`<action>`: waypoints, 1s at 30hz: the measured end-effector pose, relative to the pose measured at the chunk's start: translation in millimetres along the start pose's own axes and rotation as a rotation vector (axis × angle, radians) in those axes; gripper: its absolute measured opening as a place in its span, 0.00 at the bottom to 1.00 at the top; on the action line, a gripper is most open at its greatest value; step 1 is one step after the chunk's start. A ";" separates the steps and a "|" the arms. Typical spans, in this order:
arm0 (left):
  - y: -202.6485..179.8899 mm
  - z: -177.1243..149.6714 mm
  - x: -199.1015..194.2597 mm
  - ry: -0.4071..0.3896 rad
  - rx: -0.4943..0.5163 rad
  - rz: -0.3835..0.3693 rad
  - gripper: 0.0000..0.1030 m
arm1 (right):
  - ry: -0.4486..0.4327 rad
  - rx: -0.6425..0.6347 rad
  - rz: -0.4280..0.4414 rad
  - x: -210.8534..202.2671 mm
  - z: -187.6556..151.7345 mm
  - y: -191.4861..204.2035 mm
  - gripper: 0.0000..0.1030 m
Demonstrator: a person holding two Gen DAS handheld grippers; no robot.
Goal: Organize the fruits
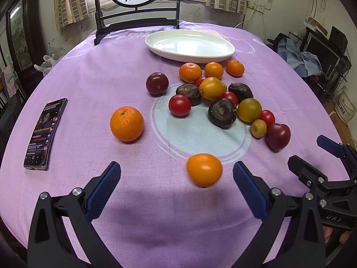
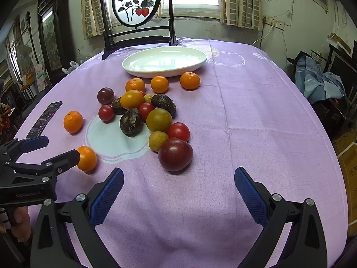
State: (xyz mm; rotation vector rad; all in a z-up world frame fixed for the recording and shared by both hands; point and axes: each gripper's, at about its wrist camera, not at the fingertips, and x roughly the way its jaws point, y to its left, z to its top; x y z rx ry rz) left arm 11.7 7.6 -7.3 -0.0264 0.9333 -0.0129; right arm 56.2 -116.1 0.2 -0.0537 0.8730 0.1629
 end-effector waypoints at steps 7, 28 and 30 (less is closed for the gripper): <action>1.1 -0.9 1.2 0.000 -0.005 0.000 0.96 | 0.009 -0.005 -0.004 1.7 -2.4 1.0 0.97; 2.2 -2.1 1.9 0.001 -0.009 -0.004 0.96 | 0.018 -0.014 0.001 3.7 -5.4 5.6 0.97; 2.3 -2.6 2.1 0.003 -0.009 -0.004 0.96 | 0.019 -0.014 0.002 4.1 -5.1 5.3 0.97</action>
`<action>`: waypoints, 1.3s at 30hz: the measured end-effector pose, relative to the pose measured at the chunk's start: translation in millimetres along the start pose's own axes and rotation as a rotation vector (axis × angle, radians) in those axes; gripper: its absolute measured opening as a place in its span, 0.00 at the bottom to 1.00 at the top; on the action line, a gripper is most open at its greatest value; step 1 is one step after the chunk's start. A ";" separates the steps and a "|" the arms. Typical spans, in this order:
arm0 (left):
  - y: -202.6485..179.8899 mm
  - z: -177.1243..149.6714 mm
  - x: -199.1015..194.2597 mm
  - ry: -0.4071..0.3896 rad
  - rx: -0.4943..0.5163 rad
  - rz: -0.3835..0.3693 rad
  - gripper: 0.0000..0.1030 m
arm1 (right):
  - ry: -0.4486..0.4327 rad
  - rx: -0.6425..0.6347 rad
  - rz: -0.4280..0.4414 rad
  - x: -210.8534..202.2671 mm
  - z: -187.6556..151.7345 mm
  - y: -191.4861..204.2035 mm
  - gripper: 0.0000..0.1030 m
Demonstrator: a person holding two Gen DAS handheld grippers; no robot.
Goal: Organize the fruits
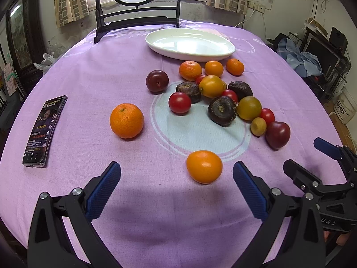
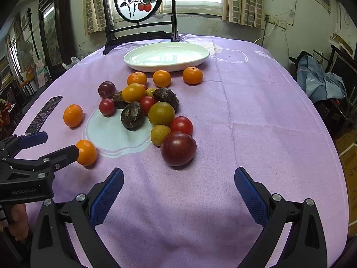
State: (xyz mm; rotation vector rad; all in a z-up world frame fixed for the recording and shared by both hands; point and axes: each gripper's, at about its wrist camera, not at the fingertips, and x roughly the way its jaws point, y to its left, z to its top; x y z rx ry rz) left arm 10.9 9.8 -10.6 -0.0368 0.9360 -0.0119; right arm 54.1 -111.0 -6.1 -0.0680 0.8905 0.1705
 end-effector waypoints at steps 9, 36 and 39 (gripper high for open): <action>-0.3 -2.4 0.2 0.003 -0.001 -0.001 0.96 | 0.007 -0.004 0.004 0.3 -0.3 -0.4 0.97; -0.6 -5.7 4.1 0.012 0.006 0.002 0.96 | 0.011 -0.007 0.005 2.3 -1.7 0.4 0.97; 0.9 -9.9 8.6 0.026 0.010 0.004 0.96 | 0.015 -0.013 0.012 4.1 -3.4 0.7 0.97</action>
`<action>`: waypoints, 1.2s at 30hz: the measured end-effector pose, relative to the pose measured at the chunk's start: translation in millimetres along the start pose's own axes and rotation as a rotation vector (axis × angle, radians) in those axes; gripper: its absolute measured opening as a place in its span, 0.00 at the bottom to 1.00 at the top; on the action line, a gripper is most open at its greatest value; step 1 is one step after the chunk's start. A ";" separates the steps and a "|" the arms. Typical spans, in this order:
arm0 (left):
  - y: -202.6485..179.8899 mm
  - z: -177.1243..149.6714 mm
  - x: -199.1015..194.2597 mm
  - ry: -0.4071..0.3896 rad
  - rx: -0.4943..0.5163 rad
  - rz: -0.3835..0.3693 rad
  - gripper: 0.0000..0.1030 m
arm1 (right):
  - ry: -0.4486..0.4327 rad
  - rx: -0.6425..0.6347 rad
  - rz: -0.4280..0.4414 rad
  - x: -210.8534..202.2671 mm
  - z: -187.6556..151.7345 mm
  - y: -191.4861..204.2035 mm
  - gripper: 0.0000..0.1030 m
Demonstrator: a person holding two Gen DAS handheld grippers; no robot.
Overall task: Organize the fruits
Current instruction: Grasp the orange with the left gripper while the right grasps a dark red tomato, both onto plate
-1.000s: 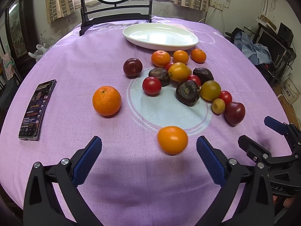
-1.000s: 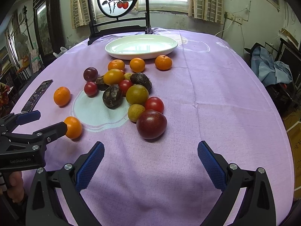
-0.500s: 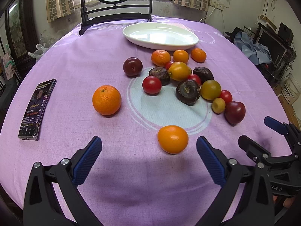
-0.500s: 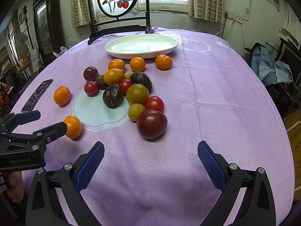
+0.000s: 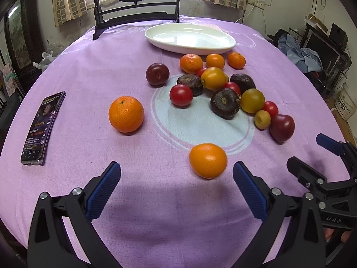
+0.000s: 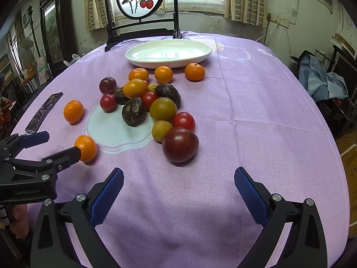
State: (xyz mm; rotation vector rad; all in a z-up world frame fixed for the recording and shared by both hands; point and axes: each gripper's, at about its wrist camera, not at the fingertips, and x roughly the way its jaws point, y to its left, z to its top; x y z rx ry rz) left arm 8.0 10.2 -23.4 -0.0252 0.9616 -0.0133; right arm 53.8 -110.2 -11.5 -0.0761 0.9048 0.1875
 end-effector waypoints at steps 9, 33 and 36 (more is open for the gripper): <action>-5.7 3.9 19.3 0.030 0.019 -0.029 0.91 | 0.073 -0.004 0.069 17.7 -9.4 -4.5 0.97; -13.6 13.5 22.9 -0.002 0.078 -0.108 0.38 | 0.107 -0.060 0.064 47.4 23.4 -4.8 0.73; -11.0 13.6 23.8 -0.001 0.076 -0.112 0.38 | 0.106 -0.082 0.042 51.5 26.5 -4.3 0.58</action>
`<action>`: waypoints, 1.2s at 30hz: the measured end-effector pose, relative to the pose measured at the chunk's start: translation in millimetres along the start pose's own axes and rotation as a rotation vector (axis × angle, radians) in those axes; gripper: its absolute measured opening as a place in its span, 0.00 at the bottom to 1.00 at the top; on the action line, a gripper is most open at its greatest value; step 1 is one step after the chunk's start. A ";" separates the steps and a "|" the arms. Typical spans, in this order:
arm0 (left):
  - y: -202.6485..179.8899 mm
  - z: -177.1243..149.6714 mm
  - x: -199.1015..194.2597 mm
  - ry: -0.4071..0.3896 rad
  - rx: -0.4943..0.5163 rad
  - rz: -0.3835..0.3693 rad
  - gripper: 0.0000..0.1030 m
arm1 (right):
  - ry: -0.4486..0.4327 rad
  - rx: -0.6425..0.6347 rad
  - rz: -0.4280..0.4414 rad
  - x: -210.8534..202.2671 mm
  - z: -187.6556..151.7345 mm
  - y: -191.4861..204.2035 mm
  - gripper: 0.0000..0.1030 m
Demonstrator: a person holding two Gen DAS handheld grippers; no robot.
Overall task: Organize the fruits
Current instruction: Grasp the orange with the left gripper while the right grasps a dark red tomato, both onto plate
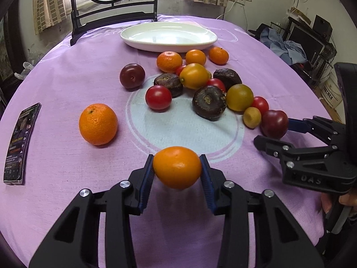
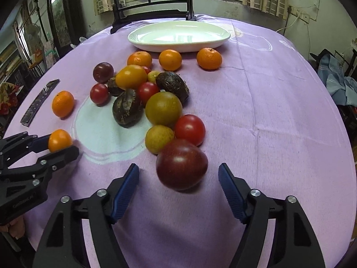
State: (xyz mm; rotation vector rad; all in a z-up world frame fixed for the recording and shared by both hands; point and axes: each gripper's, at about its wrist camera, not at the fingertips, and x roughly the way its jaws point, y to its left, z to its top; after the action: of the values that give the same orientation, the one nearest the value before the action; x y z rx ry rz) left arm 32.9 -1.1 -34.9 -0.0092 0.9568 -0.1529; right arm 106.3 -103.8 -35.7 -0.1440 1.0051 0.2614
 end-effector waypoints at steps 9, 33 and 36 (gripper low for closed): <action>5.2 10.9 -3.7 0.007 0.039 -0.038 0.38 | -0.061 -0.004 0.056 -22.9 0.6 -5.1 0.39; 57.3 244.0 139.0 0.039 -0.042 0.053 0.38 | -0.067 -0.072 0.022 102.7 209.3 -28.5 0.41; 55.7 246.6 152.2 0.065 -0.050 0.033 0.47 | -0.067 -0.053 0.039 106.0 212.5 -29.6 0.51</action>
State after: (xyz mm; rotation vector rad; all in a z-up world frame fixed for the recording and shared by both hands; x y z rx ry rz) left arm 326.9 18.8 -20.6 -0.0347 1.0248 -0.0987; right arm 341.4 -65.6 -13.0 -0.1628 0.9352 0.3272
